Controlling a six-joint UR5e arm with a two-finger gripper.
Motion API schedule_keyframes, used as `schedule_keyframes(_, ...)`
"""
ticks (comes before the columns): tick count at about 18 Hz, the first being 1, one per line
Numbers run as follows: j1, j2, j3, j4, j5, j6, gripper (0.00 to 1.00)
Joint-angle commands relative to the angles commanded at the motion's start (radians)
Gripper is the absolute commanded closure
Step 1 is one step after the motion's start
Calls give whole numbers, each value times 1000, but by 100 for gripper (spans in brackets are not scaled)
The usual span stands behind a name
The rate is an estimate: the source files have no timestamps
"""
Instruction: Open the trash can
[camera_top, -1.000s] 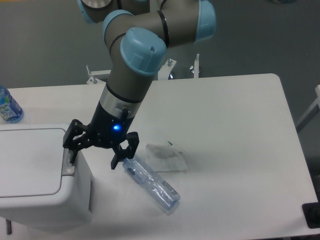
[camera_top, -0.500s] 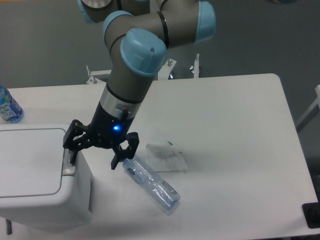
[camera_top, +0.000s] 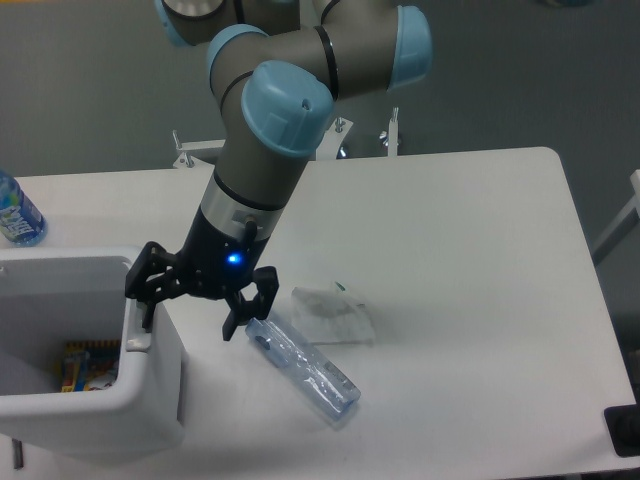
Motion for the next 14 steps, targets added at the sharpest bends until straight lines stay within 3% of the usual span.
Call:
schedule_keyframes(5,2,17,46,17,21,12,0)
schedule_keyframes(10,6,23,116,112,141,17,0)
schedule_keyframes(14,24,34,124,170,262,73,0)
